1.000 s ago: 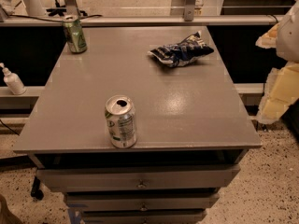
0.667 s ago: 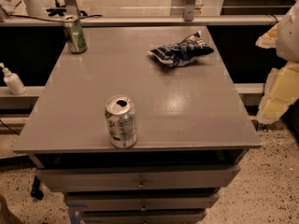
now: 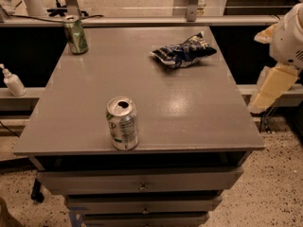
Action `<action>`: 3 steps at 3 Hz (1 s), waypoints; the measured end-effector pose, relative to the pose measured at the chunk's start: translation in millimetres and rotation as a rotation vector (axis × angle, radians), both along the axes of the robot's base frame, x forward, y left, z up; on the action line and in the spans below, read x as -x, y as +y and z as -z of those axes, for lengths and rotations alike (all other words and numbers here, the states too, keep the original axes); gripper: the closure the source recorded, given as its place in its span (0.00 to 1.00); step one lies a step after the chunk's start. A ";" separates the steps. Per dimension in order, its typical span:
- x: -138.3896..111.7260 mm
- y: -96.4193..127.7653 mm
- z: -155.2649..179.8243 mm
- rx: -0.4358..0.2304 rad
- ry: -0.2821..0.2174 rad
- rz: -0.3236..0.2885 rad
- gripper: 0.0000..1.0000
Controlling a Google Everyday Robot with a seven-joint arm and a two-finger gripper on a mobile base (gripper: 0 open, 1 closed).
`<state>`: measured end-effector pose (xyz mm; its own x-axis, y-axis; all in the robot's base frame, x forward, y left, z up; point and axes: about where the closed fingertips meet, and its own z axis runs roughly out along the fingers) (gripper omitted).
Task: Pick blue chip bag
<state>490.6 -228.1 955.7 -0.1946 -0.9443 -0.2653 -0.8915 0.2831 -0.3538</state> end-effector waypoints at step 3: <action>-170.5 3.2 59.4 -0.165 -0.132 0.002 0.00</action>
Offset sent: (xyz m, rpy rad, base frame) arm 0.1808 0.0027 -0.0581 0.1365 -0.1864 0.0198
